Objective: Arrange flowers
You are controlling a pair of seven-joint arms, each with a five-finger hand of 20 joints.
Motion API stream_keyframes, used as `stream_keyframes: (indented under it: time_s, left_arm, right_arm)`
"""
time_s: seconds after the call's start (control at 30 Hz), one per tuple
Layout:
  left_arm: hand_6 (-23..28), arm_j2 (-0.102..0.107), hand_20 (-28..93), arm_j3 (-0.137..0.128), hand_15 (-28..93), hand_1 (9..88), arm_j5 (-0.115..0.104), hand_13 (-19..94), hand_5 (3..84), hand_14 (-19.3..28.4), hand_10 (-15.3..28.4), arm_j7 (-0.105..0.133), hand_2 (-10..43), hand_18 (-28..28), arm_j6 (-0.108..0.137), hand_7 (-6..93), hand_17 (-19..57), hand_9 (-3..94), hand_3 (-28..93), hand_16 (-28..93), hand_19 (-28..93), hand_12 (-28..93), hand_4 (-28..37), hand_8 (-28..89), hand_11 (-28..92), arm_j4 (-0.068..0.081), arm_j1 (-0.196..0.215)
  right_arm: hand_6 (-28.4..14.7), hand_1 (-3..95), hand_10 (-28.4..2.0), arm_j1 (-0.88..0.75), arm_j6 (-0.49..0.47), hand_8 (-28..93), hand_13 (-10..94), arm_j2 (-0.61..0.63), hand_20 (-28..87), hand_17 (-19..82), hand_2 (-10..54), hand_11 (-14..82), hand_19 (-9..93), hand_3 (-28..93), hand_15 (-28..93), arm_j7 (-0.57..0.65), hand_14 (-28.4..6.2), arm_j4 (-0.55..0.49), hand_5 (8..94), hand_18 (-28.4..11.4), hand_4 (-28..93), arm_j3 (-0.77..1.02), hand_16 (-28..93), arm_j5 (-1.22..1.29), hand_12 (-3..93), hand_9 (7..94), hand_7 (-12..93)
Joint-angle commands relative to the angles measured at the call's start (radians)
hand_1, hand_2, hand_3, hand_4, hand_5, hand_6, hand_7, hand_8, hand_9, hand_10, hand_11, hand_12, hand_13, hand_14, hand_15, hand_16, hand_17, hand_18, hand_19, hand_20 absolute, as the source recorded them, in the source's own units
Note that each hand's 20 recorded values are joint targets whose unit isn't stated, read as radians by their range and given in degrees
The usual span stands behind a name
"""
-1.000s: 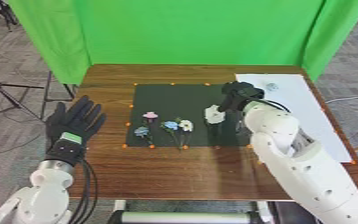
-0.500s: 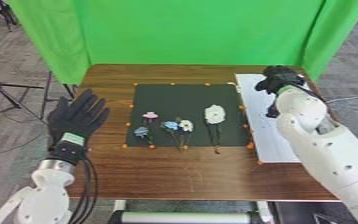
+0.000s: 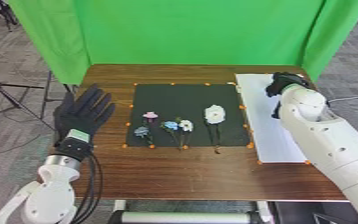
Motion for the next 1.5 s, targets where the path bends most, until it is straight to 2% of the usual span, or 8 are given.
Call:
stream_keyframes:
  time_s: [0.03, 0.3, 0.5, 0.63, 0.77, 1.1, 1.2, 1.5]
  left_arm:
    - [7.6, -0.012, 11, 0.001, 43, 29.2, -0.017, 28, 46.1, 15.1, 13.9, 0.008, 12.1, 15.3, 0.021, 17.8, -4.3, 38.0, 72, -8, 41, 11, -28.3, -9, 23, -0.009, 0.005]
    - [7.8, -0.012, 12, 0.006, 45, 29.0, -0.024, 28, 45.7, 15.7, 14.6, 0.005, 12.1, 15.7, 0.015, 18.7, -4.7, 38.0, 72, -8, 42, 12, -28.3, -9, 25, -0.008, 0.0]
    - [8.0, -0.016, 12, 0.006, 46, 29.0, -0.022, 28, 45.5, 15.8, 14.6, -0.001, 12.1, 15.8, 0.01, 19.1, -4.6, 37.9, 72, -8, 42, 12, -28.3, -9, 26, -0.01, 0.001]
    - [8.0, 0.007, 12, 0.003, 46, 28.9, -0.034, 28, 45.5, 15.8, 14.5, 0.016, 12.1, 15.8, 0.017, 19.2, -4.6, 37.8, 72, -8, 42, 12, -28.3, -9, 26, -0.02, 0.008]
    - [8.0, 0.01, 12, -0.036, 46, 28.8, 0.017, 28, 45.3, 15.8, 14.5, 0.01, 12.1, 15.8, 0.021, 19.1, -4.6, 37.5, 72, -8, 42, 12, -28.3, -10, 26, -0.032, 0.032]
    - [8.1, -0.003, 11, -0.13, 45, 28.9, 0.01, 27, 44.9, 15.6, 14.5, 0.027, 12.1, 15.8, 0.05, 18.7, -4.7, 37.1, 72, -8, 41, 11, -28.3, -9, 25, -0.052, 0.108]
    - [8.1, 0.002, 11, -0.113, 45, 29.1, -0.015, 27, 44.9, 15.6, 14.5, 0.055, 12.2, 15.8, 0.099, 18.8, -4.7, 37.3, 72, -8, 41, 12, -28.3, -9, 25, -0.068, 0.107]
    - [8.0, -0.024, 12, -0.124, 46, 29.2, 0.006, 28, 45.1, 15.7, 14.6, 0.017, 12.4, 15.8, 0.069, 19.6, -4.5, 37.6, 73, -8, 42, 11, -28.3, -10, 26, -0.065, 0.113]
  right_arm:
    - [-10.0, 38.2, -14.6, 0.009, -0.041, -13, 31, -0.025, 10, 20, 2.6, 15.0, 60, 84, 32, 0.036, -13.9, 0.012, 33.7, -18.4, -28, -0.003, -1, 0.034, 6.2, 35.1, 14]
    - [-3.8, 51.4, -13.0, -0.025, 0.023, -14, 59, -0.027, 16, 34, -5.1, 16.8, 73, 79, 34, 0.035, -9.7, 0.016, 54.2, -17.4, -28, -0.019, 14, -0.003, 14.4, 62.9, 19]
    - [-0.5, 61.5, -8.5, -0.072, 0.144, -2, 72, -0.012, 29, 39, -9.4, 14.7, 77, 70, 36, 0.023, -5.2, -0.022, 69.8, -17.9, -28, -0.016, 41, -0.035, 44.1, 83.5, 28]
    - [-0.9, 62.0, -8.9, -0.131, 0.233, 0, 73, 0.022, 31, 39, -8.9, 17.0, 78, 71, 39, -0.009, -6.0, -0.141, 72.2, -18.7, -28, -0.007, 44, -0.04, 47.6, 84.6, 30]
    - [-0.8, 61.7, -9.2, -0.217, 0.251, 1, 73, 0.06, 33, 38, -9.1, 17.9, 78, 73, 40, -0.051, -6.3, -0.331, 72.7, -19.4, -28, 0.004, 45, -0.077, 49.2, 84.6, 32]
    - [-0.9, 58.7, -9.5, -0.448, 0.241, 2, 73, -0.067, 35, 38, -9.5, 19.0, 79, 78, 43, -0.084, -7.4, -0.57, 72.7, -20.4, -27, 0.067, 44, -0.171, 49.1, 84.8, 33]
    - [-1.1, 58.6, -9.6, -0.492, 0.226, 2, 73, -0.097, 36, 38, -9.5, 19.4, 79, 78, 43, -0.064, -7.5, -0.602, 72.9, -20.7, -27, 0.084, 44, -0.178, 49.2, 84.9, 33]
    - [-1.4, 58.4, -9.8, -0.568, 0.212, 3, 72, -0.105, 36, 38, -9.5, 19.9, 80, 78, 44, -0.015, -7.6, -0.642, 73.0, -21.0, -27, 0.102, 43, -0.227, 49.2, 84.6, 33]
